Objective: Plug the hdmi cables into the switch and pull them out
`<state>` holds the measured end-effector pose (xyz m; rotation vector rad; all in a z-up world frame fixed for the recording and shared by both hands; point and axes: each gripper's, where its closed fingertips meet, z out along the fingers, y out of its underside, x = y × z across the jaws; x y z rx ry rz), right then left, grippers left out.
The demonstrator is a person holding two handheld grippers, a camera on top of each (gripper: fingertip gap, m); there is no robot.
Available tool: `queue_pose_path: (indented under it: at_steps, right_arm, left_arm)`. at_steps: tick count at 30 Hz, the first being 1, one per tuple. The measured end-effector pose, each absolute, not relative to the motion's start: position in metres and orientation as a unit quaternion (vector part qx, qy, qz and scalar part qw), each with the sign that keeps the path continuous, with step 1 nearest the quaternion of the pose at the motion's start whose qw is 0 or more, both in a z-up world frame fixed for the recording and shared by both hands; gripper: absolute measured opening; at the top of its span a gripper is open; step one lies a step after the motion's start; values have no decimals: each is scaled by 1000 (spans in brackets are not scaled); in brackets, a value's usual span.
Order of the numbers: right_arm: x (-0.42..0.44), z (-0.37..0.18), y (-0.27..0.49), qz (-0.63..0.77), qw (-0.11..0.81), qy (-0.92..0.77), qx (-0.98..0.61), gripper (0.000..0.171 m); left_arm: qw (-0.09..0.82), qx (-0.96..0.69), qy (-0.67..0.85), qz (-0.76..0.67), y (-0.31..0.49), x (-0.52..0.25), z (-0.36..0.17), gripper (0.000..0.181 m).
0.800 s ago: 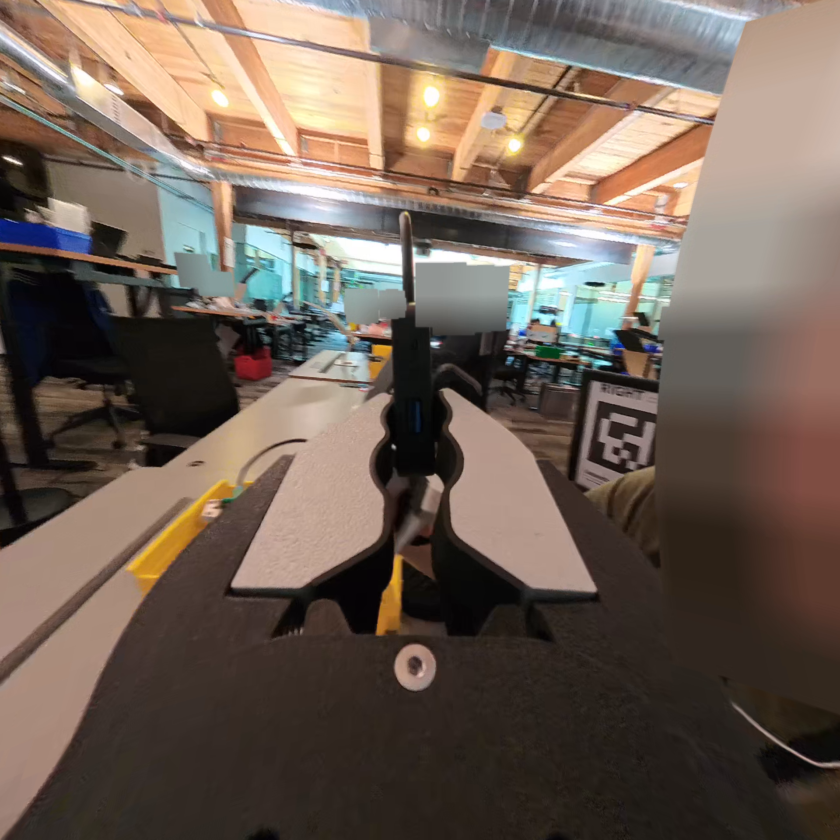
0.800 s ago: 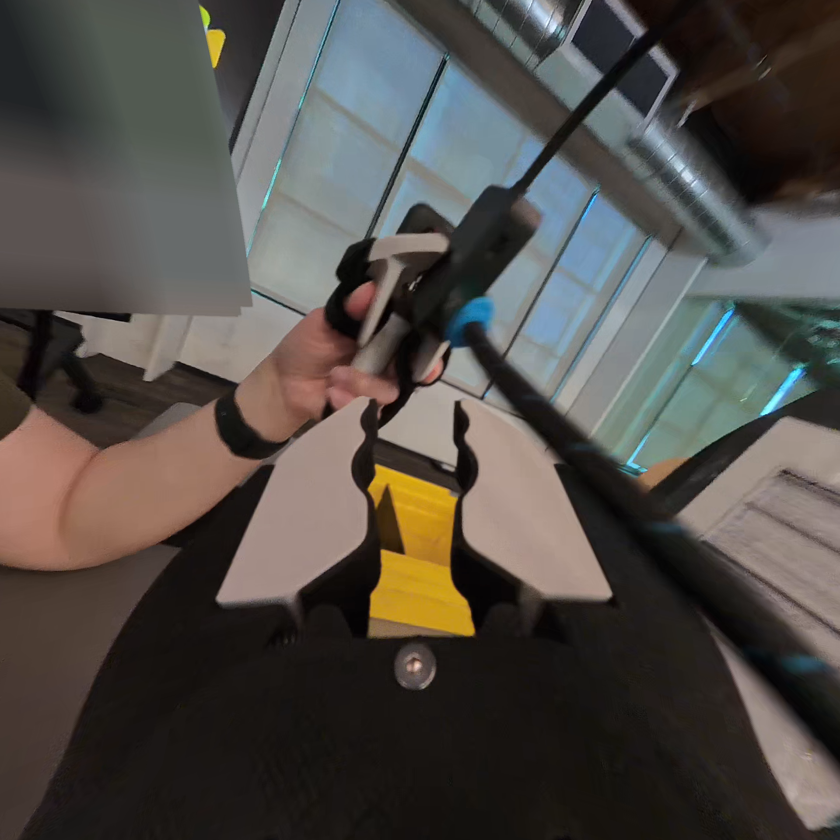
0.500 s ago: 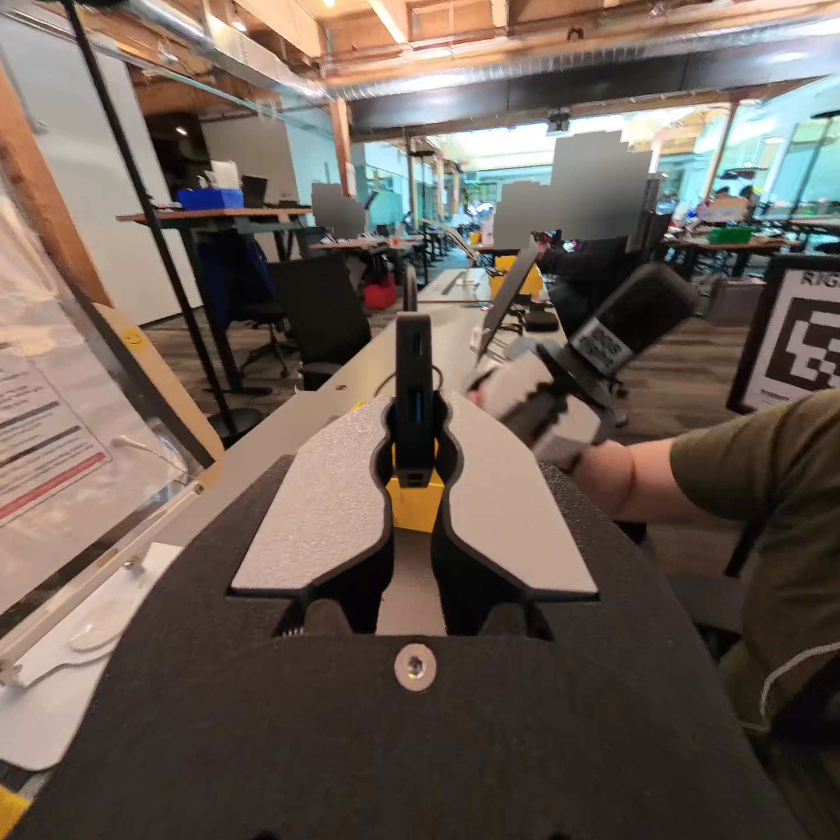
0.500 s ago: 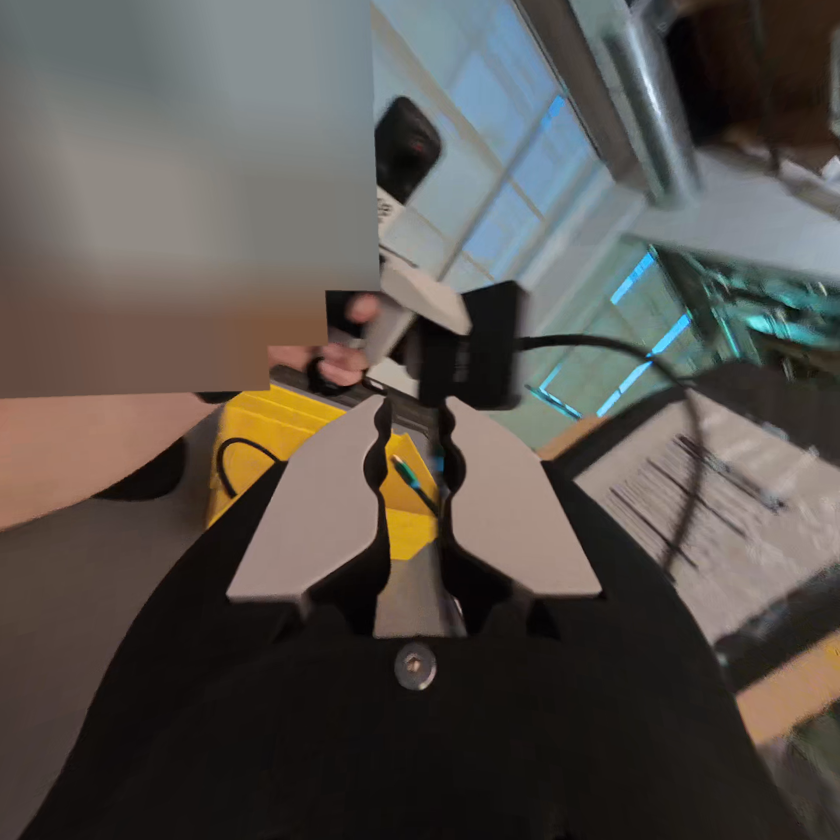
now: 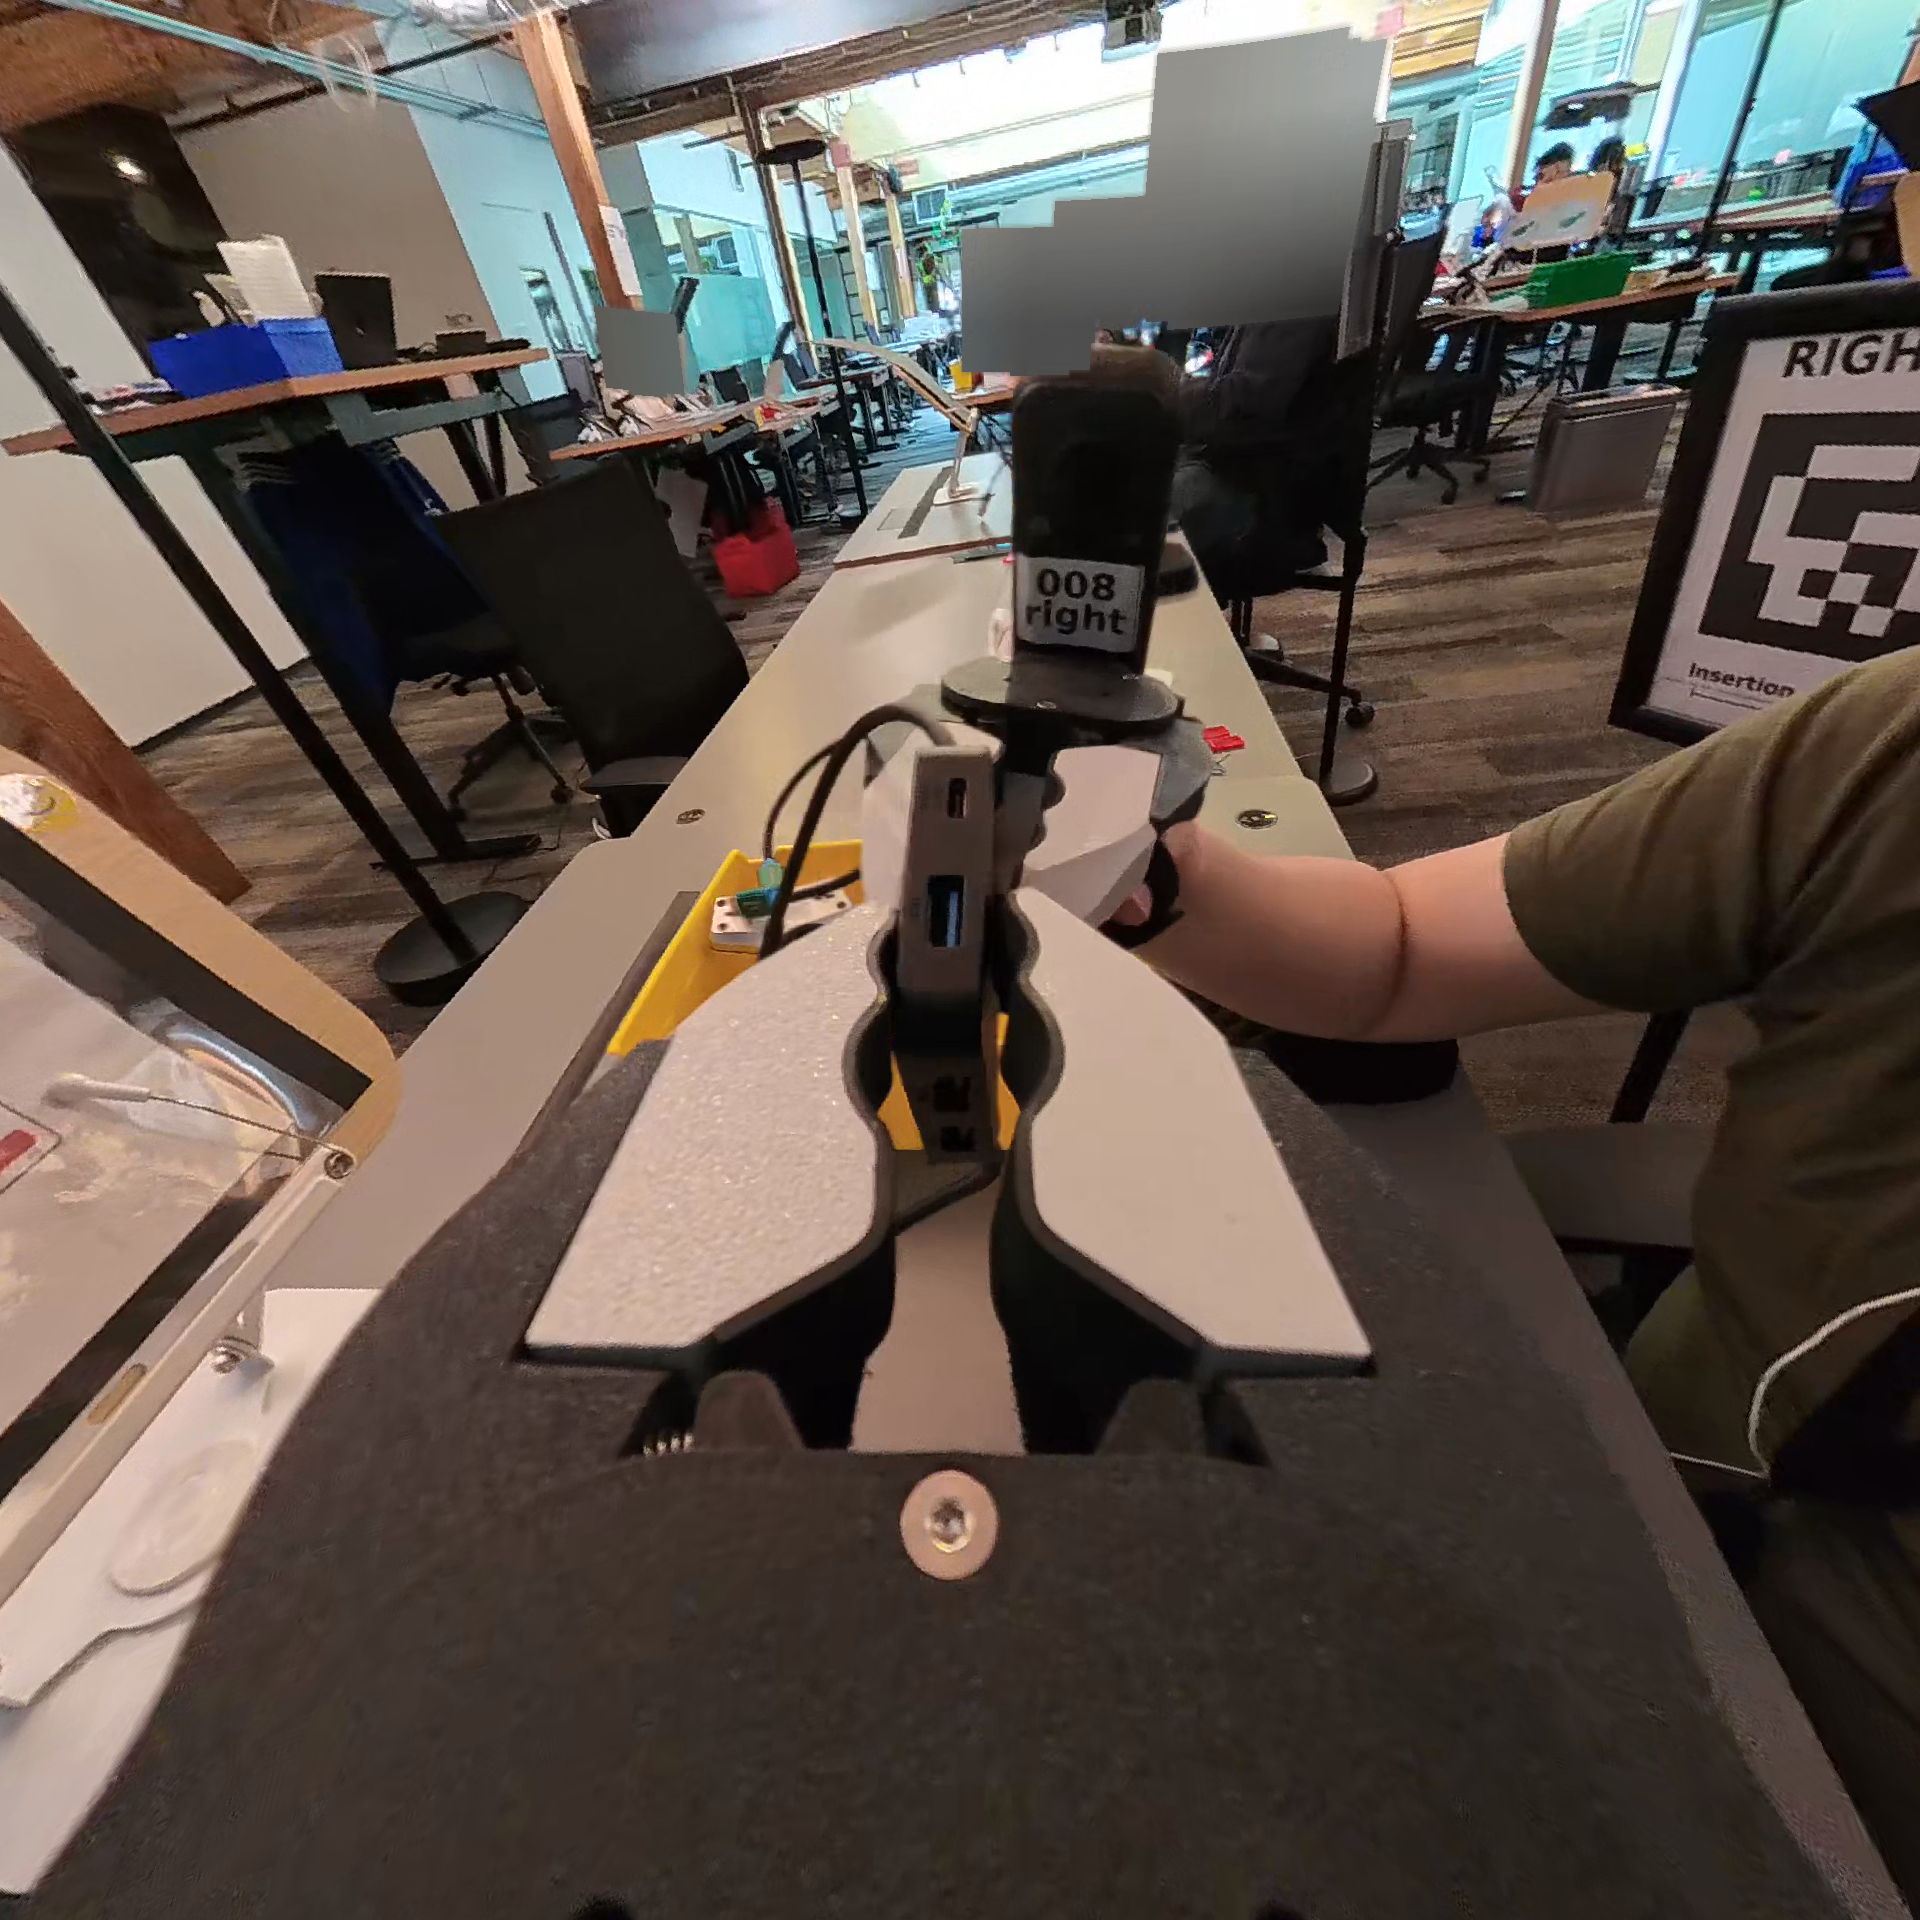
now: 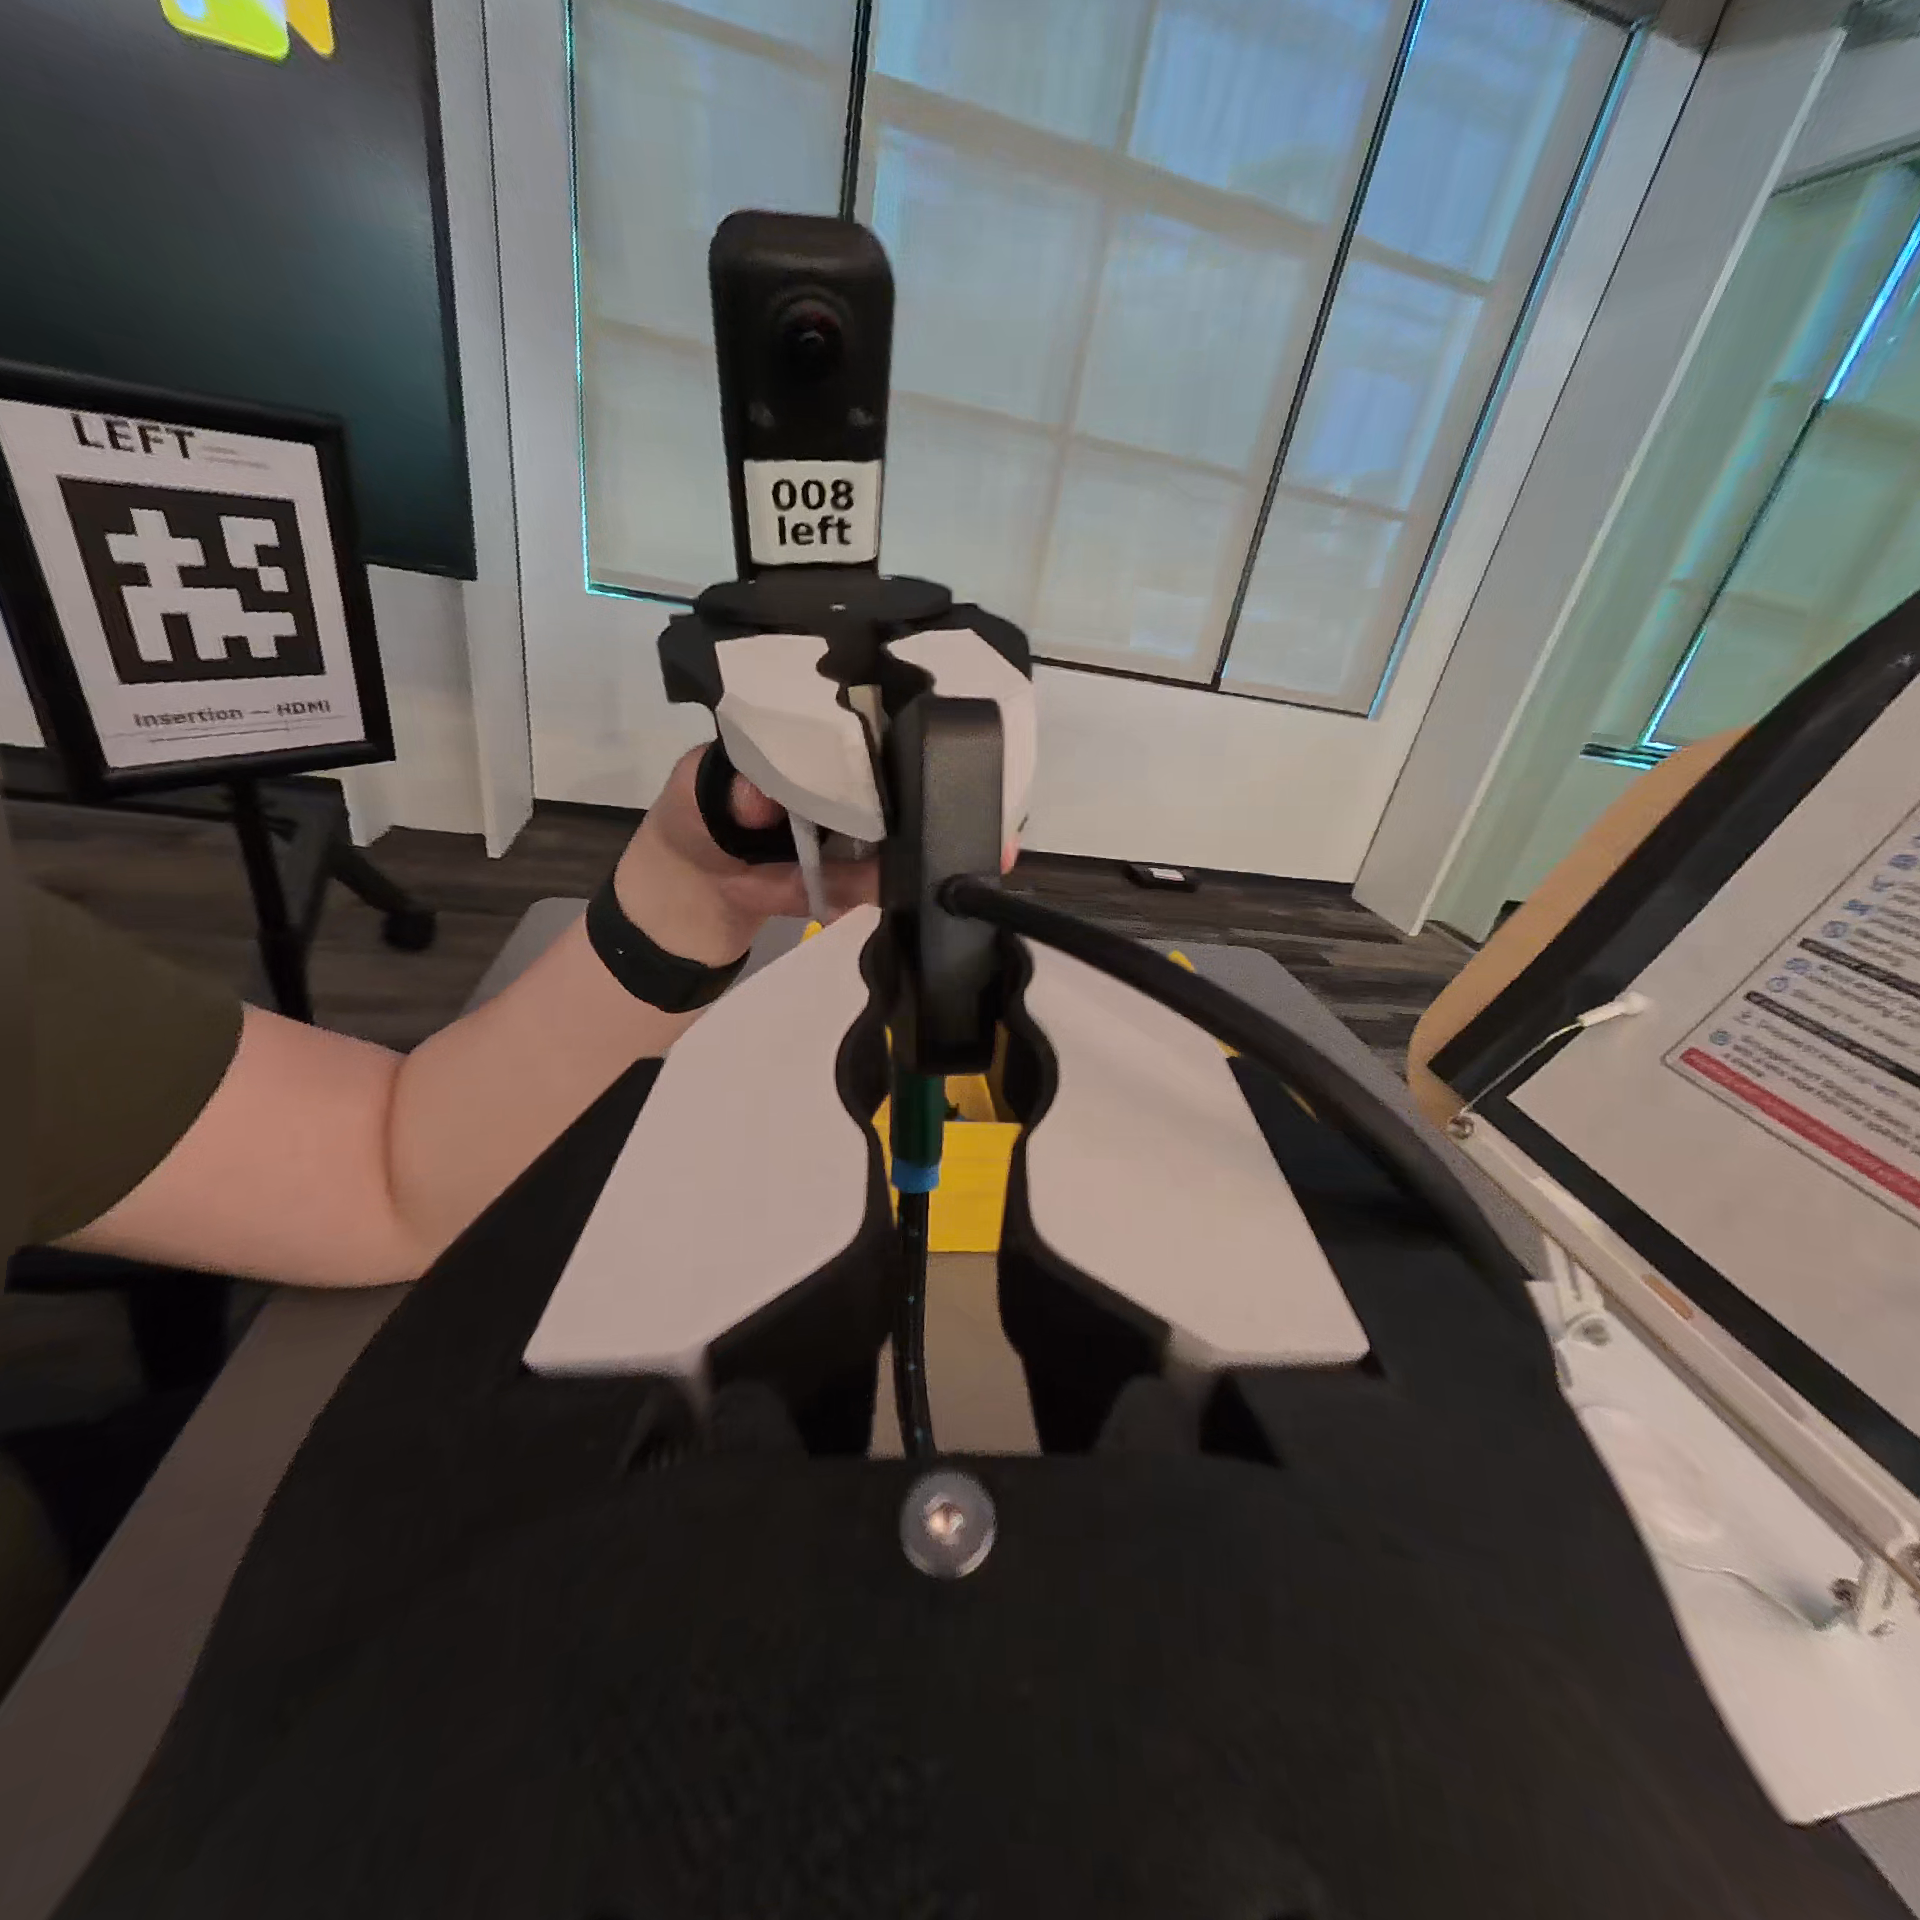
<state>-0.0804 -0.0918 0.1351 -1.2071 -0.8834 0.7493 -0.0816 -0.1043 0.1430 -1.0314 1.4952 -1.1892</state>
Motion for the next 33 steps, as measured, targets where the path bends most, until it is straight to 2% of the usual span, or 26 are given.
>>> queue_pose_path:
  at_steps: [4,10,14,18,24,27,30,33]
  right_arm:
    - [-55,146,-85,341,681,-363,-537,15]
    - [56,182,-76,213,757,-293,-544,15]
    - [137,191,-79,215,778,-207,-553,14]
    - [175,163,-81,265,723,-197,-607,14]
    - [199,89,-49,212,616,-183,-736,14]
    - [191,40,-32,204,528,-196,-801,14]
    - [194,-17,-20,121,424,-222,-870,15]
    - [172,-55,-29,149,325,-274,-893,15]
  left_arm:
    - [501,-422,576,-490,-94,-92,155,39]
    - [530,-419,548,-493,-86,-121,171,32]
    - [531,-424,548,-487,-84,-124,170,31]
    - [512,-431,564,-484,-87,-115,161,31]
    - [492,-440,595,-458,-93,-101,146,31]
    - [482,-444,604,-454,-96,-95,140,31]
    - [475,-447,611,-449,-98,-91,136,31]
    - [466,-448,618,-447,-101,-88,132,31]
